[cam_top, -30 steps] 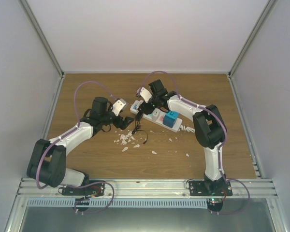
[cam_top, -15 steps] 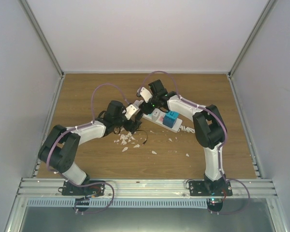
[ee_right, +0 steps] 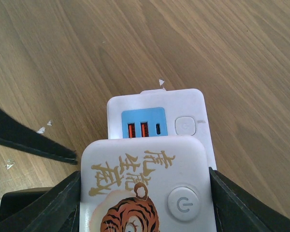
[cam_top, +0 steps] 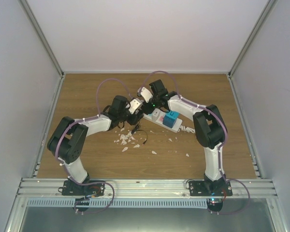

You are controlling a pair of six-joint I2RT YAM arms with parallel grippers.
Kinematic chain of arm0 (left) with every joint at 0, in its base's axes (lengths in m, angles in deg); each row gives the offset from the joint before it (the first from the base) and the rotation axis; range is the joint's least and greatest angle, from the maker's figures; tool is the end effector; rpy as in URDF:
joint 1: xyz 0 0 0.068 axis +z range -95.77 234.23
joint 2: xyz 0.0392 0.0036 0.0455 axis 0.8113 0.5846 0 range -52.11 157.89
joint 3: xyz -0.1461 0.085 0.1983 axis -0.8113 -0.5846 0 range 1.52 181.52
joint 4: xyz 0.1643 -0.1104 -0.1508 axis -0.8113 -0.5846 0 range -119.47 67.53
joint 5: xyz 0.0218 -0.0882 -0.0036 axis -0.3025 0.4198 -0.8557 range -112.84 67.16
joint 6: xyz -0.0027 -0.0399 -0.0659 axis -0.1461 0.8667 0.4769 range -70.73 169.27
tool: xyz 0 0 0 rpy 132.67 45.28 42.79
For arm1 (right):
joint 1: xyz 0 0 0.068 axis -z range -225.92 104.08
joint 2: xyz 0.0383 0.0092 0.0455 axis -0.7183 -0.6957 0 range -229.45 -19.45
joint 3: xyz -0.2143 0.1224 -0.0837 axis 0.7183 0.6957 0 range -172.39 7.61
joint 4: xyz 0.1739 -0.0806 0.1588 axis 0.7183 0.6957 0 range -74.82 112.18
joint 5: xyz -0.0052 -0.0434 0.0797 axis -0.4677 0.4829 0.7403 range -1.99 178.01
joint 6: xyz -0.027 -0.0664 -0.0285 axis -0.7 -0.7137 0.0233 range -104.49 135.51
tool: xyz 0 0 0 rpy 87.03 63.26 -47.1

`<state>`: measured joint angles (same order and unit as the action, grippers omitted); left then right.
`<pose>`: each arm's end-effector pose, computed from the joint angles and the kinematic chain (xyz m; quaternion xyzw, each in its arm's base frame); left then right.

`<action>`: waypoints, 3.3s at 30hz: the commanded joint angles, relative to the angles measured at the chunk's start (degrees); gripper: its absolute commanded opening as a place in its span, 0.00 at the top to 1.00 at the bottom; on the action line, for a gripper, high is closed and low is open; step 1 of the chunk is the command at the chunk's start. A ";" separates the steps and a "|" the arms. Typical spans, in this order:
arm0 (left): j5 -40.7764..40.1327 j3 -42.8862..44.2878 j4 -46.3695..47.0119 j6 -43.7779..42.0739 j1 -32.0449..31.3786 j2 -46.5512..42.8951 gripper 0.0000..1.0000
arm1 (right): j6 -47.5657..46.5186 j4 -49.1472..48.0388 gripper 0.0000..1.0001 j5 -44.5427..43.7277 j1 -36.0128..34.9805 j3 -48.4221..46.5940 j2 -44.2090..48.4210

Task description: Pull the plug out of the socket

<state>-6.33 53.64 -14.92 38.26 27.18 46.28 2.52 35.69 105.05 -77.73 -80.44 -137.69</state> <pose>0.3182 -0.1835 0.1508 0.3496 0.8232 -0.1879 0.4060 0.3772 0.2567 0.1646 -0.4010 0.8421 0.1920 0.3053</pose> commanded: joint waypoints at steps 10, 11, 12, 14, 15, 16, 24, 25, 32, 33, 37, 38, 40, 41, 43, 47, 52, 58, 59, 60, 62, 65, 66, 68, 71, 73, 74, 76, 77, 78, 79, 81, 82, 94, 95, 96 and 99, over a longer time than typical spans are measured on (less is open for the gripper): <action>-1.19 3.00 -0.70 2.27 -0.79 3.32 0.46 | 1.52 3.04 0.65 0.38 0.96 2.51 -0.96; -1.32 2.99 -0.70 2.35 -0.89 3.30 0.47 | 1.49 3.04 0.66 0.43 0.96 2.53 -0.91; -1.55 2.96 -0.76 2.45 -1.02 3.38 0.50 | 1.55 3.04 0.66 0.40 1.03 2.54 -0.76; -1.89 2.99 -1.03 2.63 -1.39 3.56 0.54 | 1.57 2.88 0.65 0.41 1.03 2.79 -0.50; -2.23 3.07 -1.11 2.61 -1.60 3.71 0.55 | 1.65 2.80 0.66 0.29 0.98 2.94 -0.36; -2.58 3.14 -1.21 2.52 -1.87 3.90 0.57 | 1.65 2.70 0.65 0.31 1.00 3.10 -0.22; -6.87 1.62 -1.25 2.04 -4.18 2.23 0.62 | 1.14 1.47 0.66 -1.92 1.05 4.48 0.38; -7.50 1.14 -1.23 2.04 -4.38 1.68 0.63 | 1.06 1.26 0.65 -2.06 1.05 4.62 0.35; -8.55 -0.26 -2.18 2.13 -4.42 -0.23 0.69 | 0.97 1.26 0.66 -1.98 1.00 4.60 -0.86; -8.22 -0.52 -2.35 2.13 -4.44 -0.56 0.71 | 0.91 1.35 0.65 -2.05 1.02 4.60 -0.92; -7.58 -2.19 -2.23 1.67 -4.42 -2.58 0.73 | 0.85 1.15 0.66 -2.48 1.08 4.79 -0.89; -7.39 -2.72 -1.93 1.51 -4.42 -3.25 0.73 | 0.84 1.03 0.66 -2.61 1.05 4.79 -0.87; -6.90 -3.57 -1.62 1.09 -4.42 -4.19 0.74 | 0.74 0.85 0.66 -2.73 1.05 4.89 -1.06; -6.58 -3.97 -1.52 0.95 -4.42 -4.56 0.75 | 0.71 0.80 0.66 -2.87 1.05 4.97 -1.09; -5.97 -4.55 -1.32 0.61 -4.43 -5.37 0.77 | 0.64 0.73 0.66 -3.26 1.05 4.97 -1.27; -5.42 -5.38 -2.04 -1.20 -4.42 -6.34 0.77 | 0.62 0.33 0.66 -3.65 1.30 5.25 -1.41; -5.08 -7.60 -3.52 -3.07 -4.42 -7.74 0.79 | 0.45 -0.42 0.70 -5.03 1.56 5.67 -1.64; -3.26 -9.26 -3.81 -3.93 -4.41 -10.00 0.78 | 0.29 -1.62 0.71 -8.21 1.57 6.22 -2.22; -3.11 -9.37 -3.92 -4.01 -4.41 -10.12 0.78 | 0.16 -1.72 0.72 -8.84 1.54 6.22 -2.38; -2.88 -9.52 -4.09 -4.12 -4.39 -10.26 0.78 | 0.13 -1.77 0.72 -9.27 1.52 6.22 -2.50; -2.32 -9.81 -4.36 -4.24 -4.36 -10.69 0.78 | 0.06 -2.07 0.72 -10.07 1.57 6.40 -2.55; -1.90 -10.31 -4.73 -4.70 -4.39 -11.25 0.78 | 0.04 -2.43 0.72 -10.97 1.56 6.66 -2.53; -1.72 -10.47 -4.96 -4.93 -4.39 -11.47 0.78 | 0.07 -2.53 0.72 -11.10 1.54 6.72 -2.53; -1.43 -10.91 -5.24 -5.23 -4.38 -11.91 0.78 | 0.08 -2.74 0.74 -11.62 1.58 6.75 -2.62; -0.44 -12.02 -5.48 -5.65 -4.35 -13.14 0.78 | 0.10 -3.08 0.76 -12.15 1.58 6.98 -2.79; 0.26 -12.85 -5.45 -6.03 -4.40 -14.39 0.78 | 0.08 -3.15 0.76 -12.29 1.65 6.93 -2.96; 0.60 -13.24 -5.44 -6.20 -4.37 -14.92 0.78 | 0.01 -3.26 0.76 -12.41 1.64 6.93 -3.08; 1.33 -13.67 -5.93 -6.46 -4.33 -15.67 0.79 | -0.01 -3.30 0.76 -12.32 1.67 7.01 -2.99; 1.72 -13.81 -6.23 -6.57 -4.33 -16.07 0.79 | -0.01 -3.29 0.76 -12.14 1.62 7.06 -2.98; 2.11 -14.02 -6.39 -6.64 -4.34 -16.57 0.79 | 0.01 -3.29 0.76 -12.11 1.61 7.03 -2.97; 2.38 -14.39 -6.36 -6.68 -4.33 -17.18 0.79 | 0.00 -3.24 0.75 -11.87 1.53 7.07 -2.99; 3.03 -15.02 -6.28 -6.46 -4.02 -18.20 0.79 | 0.04 -3.14 0.76 -11.40 1.52 7.02 -2.88; 3.43 -15.06 -6.55 -6.47 -3.74 -18.43 0.79 | -0.06 -3.08 0.76 -10.96 1.55 6.95 -2.89; 15.27 -7.86 -16.70 -7.08 10.27 -18.82 0.79 | -1.07 -1.59 0.73 -5.75 1.58 6.51 -2.40; 16.58 -6.04 -17.88 -7.69 11.99 -18.25 0.79 | -1.11 -1.54 0.72 -5.46 1.58 6.50 -2.36; 18.49 -4.70 -19.03 -8.79 13.89 -17.67 0.79 | -1.19 -1.41 0.72 -5.25 1.55 6.45 -2.29; 22.17 -0.63 -21.10 -10.28 20.62 -15.62 0.81 | -1.33 -1.27 0.72 -4.68 1.58 6.41 -2.05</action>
<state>8.05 47.46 -33.56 30.98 40.93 28.73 3.76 27.74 103.19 -77.93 -76.05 -136.81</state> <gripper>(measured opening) 0.274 0.619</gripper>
